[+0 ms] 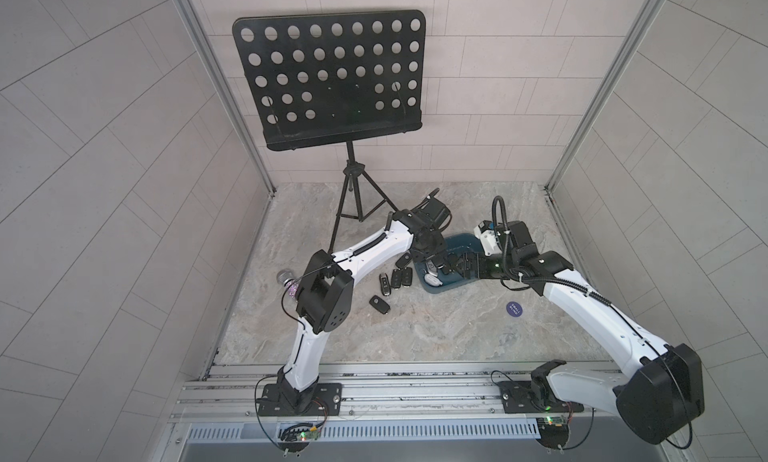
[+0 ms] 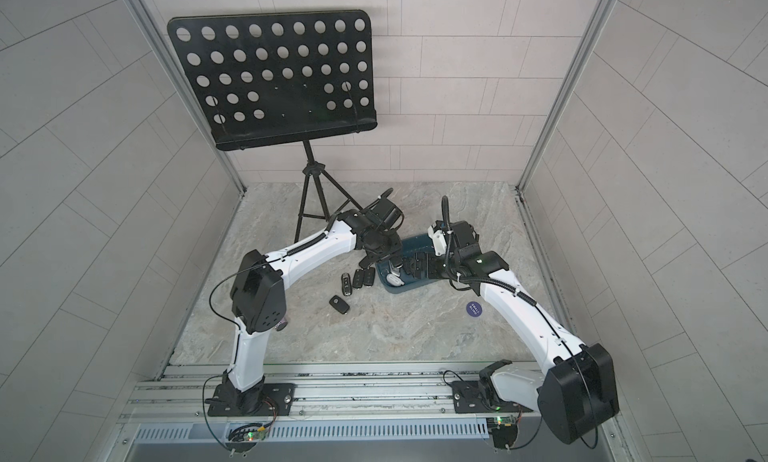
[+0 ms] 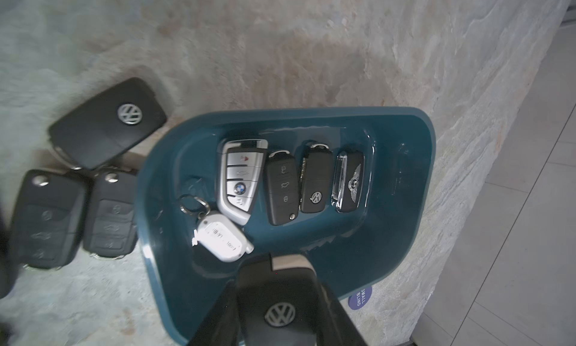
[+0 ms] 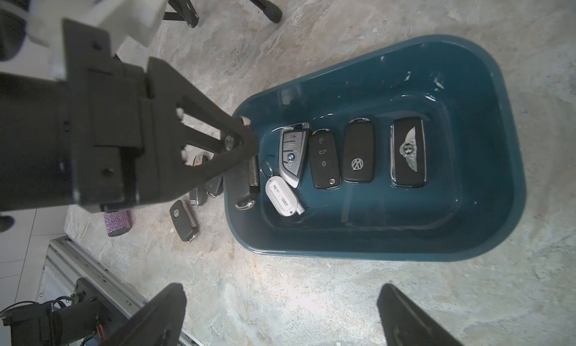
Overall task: Place the car key into the storage box
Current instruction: Place the car key in the storage box.
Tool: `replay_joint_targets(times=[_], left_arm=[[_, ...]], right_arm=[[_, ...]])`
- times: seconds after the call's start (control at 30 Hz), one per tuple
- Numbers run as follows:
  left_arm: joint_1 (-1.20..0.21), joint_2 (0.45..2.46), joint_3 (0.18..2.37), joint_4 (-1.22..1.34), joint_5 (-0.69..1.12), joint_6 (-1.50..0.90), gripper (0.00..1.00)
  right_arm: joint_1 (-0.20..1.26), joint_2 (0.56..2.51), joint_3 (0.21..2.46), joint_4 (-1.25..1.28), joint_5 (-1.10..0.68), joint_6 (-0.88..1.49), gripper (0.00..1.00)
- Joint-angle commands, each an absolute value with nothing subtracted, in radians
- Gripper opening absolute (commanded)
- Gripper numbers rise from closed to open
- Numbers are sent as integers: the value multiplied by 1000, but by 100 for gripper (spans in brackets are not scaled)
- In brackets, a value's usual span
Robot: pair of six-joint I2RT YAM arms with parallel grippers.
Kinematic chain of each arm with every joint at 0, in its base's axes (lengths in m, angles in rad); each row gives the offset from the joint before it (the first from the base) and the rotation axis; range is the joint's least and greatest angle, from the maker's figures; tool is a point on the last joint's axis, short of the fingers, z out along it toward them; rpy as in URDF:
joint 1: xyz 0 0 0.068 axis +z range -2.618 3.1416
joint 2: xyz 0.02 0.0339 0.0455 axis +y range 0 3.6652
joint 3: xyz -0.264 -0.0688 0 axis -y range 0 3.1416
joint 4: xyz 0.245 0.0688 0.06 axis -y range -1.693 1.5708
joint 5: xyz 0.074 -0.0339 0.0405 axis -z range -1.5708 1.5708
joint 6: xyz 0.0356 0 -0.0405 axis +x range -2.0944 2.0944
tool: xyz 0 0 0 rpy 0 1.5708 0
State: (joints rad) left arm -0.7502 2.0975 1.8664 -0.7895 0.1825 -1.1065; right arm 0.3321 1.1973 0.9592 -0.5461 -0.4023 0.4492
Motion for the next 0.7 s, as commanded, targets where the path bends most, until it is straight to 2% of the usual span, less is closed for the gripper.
replay_joint_targets(times=[0.0,0.23,0.67], left_arm=[[-752,2158,1928,-839,214,-1069,38],[-758,2293,2058,-911,188,-1001,38],[-757,2353,2073,-945,129,-986,38]], right_arm=[[326,1174,952,-545,-381,463,100],[325,1164,940,-544,-379,466,100],[318,1177,941,-540,-382,465,100]])
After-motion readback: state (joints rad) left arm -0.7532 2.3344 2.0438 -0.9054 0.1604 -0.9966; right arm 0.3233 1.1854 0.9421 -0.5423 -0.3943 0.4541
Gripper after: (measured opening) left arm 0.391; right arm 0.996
